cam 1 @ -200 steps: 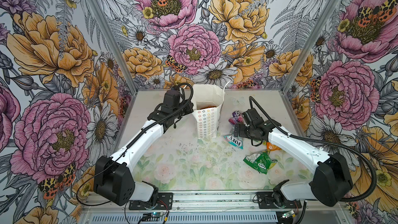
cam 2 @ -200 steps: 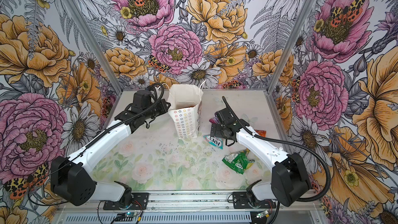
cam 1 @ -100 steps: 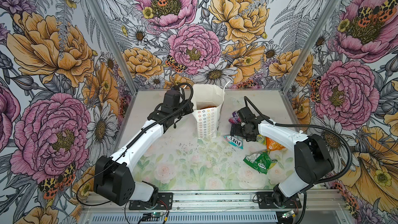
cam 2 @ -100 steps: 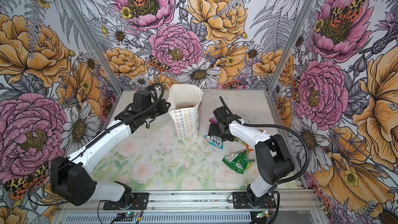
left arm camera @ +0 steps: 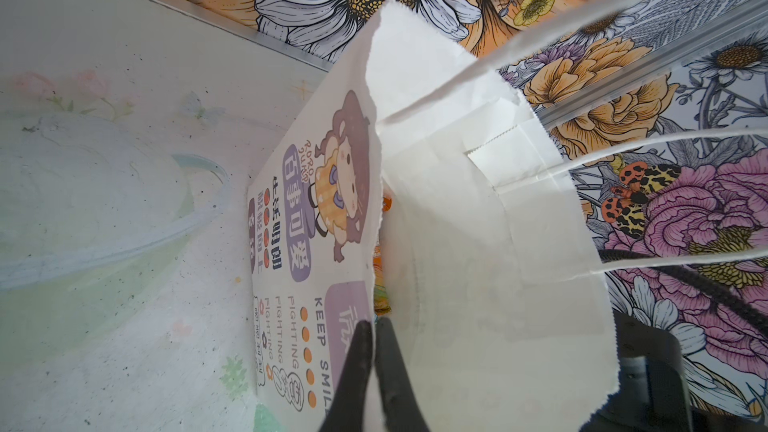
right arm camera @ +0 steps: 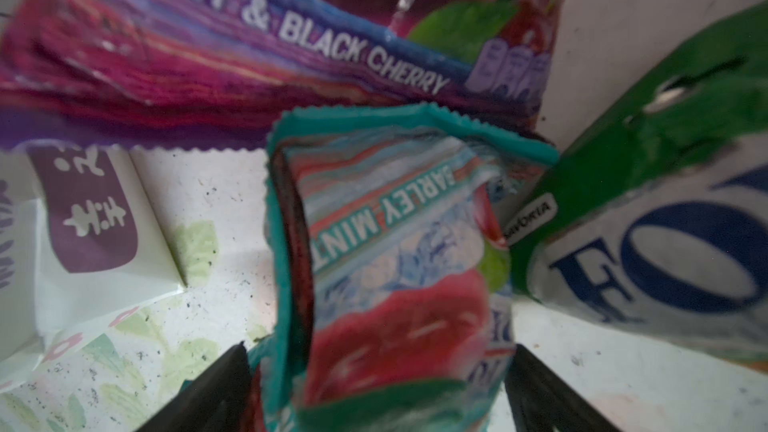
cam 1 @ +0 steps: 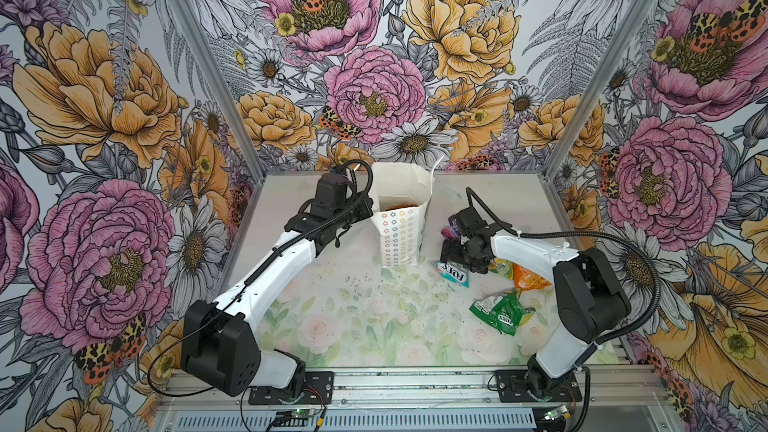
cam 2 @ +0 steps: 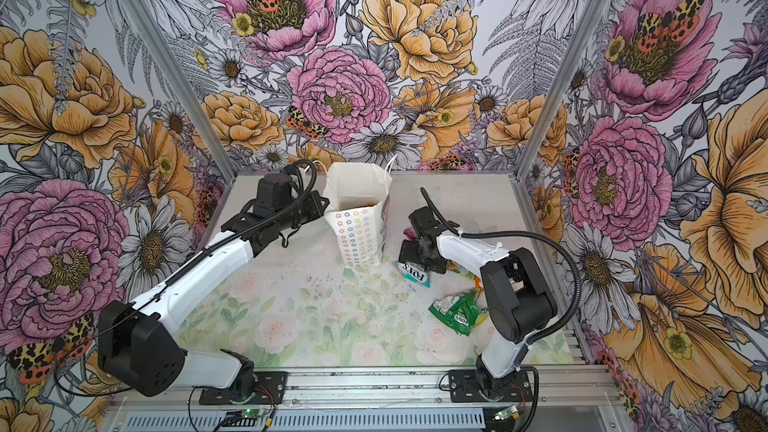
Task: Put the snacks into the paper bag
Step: 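Lower the right gripper onto the teal Barley Mint candy packet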
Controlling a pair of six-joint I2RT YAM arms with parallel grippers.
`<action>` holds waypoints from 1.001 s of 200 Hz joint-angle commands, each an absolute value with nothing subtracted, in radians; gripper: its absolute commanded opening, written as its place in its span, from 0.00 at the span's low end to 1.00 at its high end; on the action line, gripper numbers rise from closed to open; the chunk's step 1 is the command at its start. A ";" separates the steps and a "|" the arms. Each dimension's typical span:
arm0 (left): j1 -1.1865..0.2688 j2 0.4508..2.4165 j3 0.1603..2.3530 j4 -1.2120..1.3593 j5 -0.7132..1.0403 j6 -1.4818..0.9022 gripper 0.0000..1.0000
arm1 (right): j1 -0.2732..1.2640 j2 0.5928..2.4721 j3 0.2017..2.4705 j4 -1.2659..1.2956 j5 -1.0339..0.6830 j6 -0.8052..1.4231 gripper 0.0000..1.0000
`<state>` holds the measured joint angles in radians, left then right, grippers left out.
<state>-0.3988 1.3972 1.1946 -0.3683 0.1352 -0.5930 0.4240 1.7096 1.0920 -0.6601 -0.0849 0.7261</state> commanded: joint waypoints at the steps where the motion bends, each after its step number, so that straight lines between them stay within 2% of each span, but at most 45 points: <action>1: -0.393 1.408 1.199 -0.355 0.124 -0.580 0.00 | 0.419 1.736 1.110 -0.643 -0.101 0.732 0.95; 47: -0.392 1.404 1.195 -0.356 0.120 -0.583 0.00 | 0.419 1.747 1.101 -0.634 -0.099 0.716 0.87; 128: -0.396 1.410 1.199 -0.356 0.123 -0.584 0.00 | 0.419 1.695 1.085 -0.635 -0.104 0.668 0.43; 170: -0.396 1.410 1.199 -0.356 0.125 -0.584 0.00 | 0.419 1.647 1.078 -0.635 -0.124 0.640 0.27; 200: -0.396 1.408 1.200 -0.356 0.123 -0.583 0.00 | 0.419 1.590 1.080 -0.636 -0.140 0.594 0.22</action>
<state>-0.3981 1.3972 1.1946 -0.3683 0.1349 -0.5934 0.4240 1.6726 1.0805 -0.6464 -0.1188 0.6434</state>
